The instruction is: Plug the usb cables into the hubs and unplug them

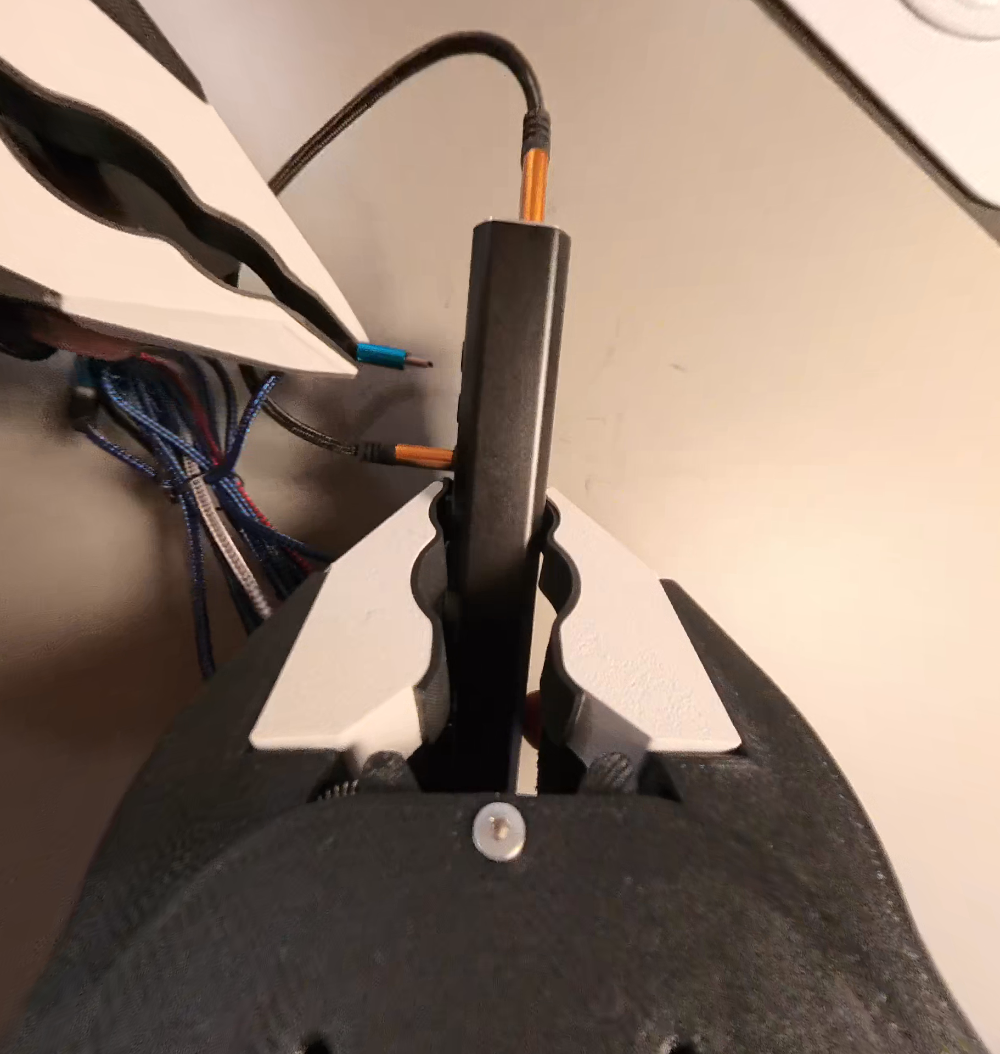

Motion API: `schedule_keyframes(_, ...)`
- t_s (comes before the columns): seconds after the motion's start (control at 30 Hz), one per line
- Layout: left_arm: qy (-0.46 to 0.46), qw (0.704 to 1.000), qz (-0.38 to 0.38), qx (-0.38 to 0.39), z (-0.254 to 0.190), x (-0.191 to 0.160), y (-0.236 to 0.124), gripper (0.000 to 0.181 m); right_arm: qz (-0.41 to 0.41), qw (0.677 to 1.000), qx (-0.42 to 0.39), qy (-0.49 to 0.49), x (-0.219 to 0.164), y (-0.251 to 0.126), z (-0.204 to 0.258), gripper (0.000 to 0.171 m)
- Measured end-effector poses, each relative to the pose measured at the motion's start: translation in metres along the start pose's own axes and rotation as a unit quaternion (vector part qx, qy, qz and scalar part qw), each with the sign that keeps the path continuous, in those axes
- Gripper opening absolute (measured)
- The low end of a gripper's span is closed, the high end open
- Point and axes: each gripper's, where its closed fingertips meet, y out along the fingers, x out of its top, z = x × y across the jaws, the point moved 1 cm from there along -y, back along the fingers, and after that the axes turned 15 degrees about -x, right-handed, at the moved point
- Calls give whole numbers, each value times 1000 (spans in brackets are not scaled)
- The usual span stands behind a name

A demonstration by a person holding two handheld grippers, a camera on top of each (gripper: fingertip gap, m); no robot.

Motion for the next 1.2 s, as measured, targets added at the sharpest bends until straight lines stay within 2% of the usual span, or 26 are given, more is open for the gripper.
schedule_keyframes(0.03, 8, 1000, 0, 7, 1, 2, -2, 9, -8, 1000, -2, -3, 2, -2, 0, 27)
schedule_keyframes(0.2, 48, 998, 3, 27, 0, 8, -6, 10, -53, 998, -26, -34, 17, -10, 5, 27)
schedule_keyframes(0.4, 36, 999, -28, 22, 1, 14, -11, 9, -95, 994, -39, -47, 25, -12, 2, 27)
schedule_keyframes(0.93, 46, 996, -25, 65, 8, 11, -13, 9, -105, 988, -85, -78, 26, -4, 7, 28)
schedule_keyframes(1.2, 60, 995, -18, 78, 8, 10, -12, 8, -115, 978, -115, -127, 28, -5, 10, 29)
